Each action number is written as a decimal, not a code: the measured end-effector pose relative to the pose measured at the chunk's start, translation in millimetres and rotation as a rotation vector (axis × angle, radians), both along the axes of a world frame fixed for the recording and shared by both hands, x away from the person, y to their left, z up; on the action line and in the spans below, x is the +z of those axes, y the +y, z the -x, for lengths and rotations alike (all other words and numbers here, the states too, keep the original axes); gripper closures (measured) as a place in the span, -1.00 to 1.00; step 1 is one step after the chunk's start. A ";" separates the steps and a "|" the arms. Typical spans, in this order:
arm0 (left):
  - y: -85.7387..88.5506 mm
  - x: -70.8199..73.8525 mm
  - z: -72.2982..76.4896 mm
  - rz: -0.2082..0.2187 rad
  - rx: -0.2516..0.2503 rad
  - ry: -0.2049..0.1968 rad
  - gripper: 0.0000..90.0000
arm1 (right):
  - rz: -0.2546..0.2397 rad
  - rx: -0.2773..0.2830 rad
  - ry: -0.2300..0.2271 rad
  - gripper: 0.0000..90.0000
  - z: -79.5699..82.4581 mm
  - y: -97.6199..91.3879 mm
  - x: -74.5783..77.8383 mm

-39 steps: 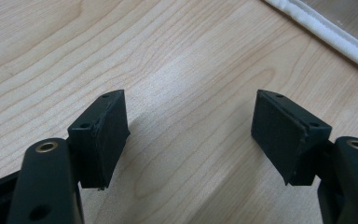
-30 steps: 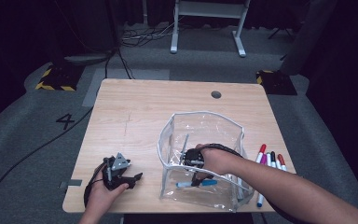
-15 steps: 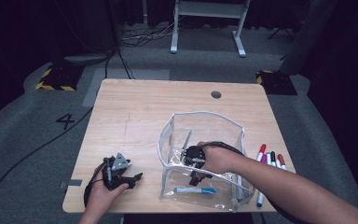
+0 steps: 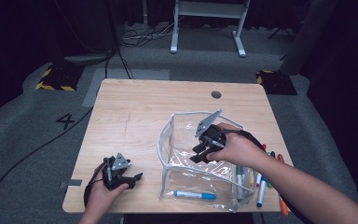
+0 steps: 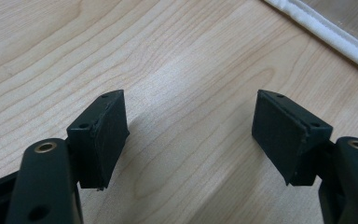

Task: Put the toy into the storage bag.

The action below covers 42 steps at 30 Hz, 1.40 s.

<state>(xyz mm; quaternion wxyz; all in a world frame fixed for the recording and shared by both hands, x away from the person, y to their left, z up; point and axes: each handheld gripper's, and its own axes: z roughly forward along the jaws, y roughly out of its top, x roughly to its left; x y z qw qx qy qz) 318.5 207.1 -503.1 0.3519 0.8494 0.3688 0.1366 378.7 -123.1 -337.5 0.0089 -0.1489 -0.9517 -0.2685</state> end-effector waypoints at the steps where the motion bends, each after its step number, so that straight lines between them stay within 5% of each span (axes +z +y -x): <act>1: 0.0 0.0 0.0 0.000 0.000 0.000 -0.40 | -0.028 -0.007 -0.022 0.35 2.5 -3.6 7.4; 10: -0.1 0.0 -0.3 -0.005 0.007 0.002 -0.45 | -0.195 -0.091 -0.140 0.32 16.3 -49.1 62.1; 13: -0.2 -0.3 -0.8 -0.004 0.020 0.004 -0.48 | -0.213 -0.127 -0.152 0.31 18.0 -64.7 68.8; 16: 0.6 -0.2 -1.4 -0.004 0.023 0.007 -0.51 | -0.238 -0.209 -0.171 0.29 20.2 -101.4 73.3; 24: 5.8 -0.1 -5.0 -0.005 0.042 0.008 -0.51 | -0.236 -0.377 -0.204 0.27 26.3 -173.2 64.5; 28: 5.9 -0.3 -5.2 -0.003 0.052 0.007 -0.51 | -0.209 -0.495 -0.213 0.27 29.9 -213.7 51.3; 33: 5.7 -0.2 -5.6 -0.008 0.047 0.006 -0.53 | -0.122 -0.631 -0.195 0.34 32.8 -258.0 15.0; 42: 5.6 -0.3 -5.7 -0.008 0.045 0.004 -0.53 | 0.002 -0.836 -0.044 0.42 35.2 -311.4 -77.6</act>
